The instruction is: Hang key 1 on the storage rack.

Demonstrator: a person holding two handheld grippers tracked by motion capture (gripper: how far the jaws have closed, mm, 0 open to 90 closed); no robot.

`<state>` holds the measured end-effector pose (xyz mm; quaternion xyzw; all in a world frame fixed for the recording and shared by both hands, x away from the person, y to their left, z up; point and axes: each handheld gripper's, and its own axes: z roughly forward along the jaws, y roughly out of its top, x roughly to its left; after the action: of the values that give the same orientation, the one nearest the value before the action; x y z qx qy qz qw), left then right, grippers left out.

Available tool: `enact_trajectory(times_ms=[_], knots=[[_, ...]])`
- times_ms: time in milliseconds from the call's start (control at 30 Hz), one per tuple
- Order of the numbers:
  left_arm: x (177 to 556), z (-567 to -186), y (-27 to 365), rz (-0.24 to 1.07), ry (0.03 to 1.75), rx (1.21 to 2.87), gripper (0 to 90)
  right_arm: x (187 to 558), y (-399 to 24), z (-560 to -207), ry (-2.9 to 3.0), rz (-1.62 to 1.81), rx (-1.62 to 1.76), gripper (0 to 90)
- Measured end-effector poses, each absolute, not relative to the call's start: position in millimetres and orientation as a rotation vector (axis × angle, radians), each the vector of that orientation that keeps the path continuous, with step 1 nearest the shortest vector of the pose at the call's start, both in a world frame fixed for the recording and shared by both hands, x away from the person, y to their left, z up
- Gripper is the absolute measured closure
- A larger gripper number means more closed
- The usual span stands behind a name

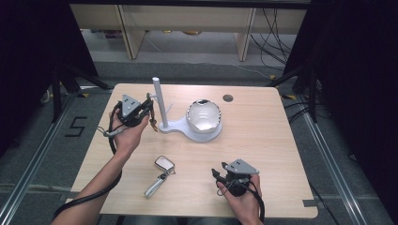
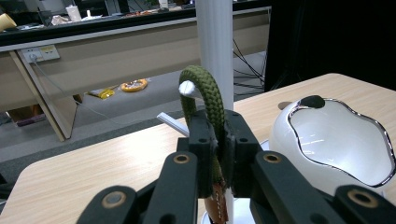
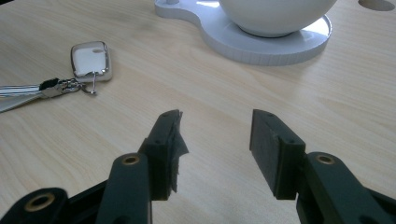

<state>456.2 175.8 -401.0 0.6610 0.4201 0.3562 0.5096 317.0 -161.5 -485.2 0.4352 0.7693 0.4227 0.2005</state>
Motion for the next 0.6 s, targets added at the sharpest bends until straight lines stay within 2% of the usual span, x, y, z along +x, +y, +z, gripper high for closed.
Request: enact_trajectory(times_ms=[600], knots=[[460.7,-404.3,169.3,0.834,1.0,1.617,82.4,317.1,-161.9,-487.1,2.147,1.186,1.214,53.5]])
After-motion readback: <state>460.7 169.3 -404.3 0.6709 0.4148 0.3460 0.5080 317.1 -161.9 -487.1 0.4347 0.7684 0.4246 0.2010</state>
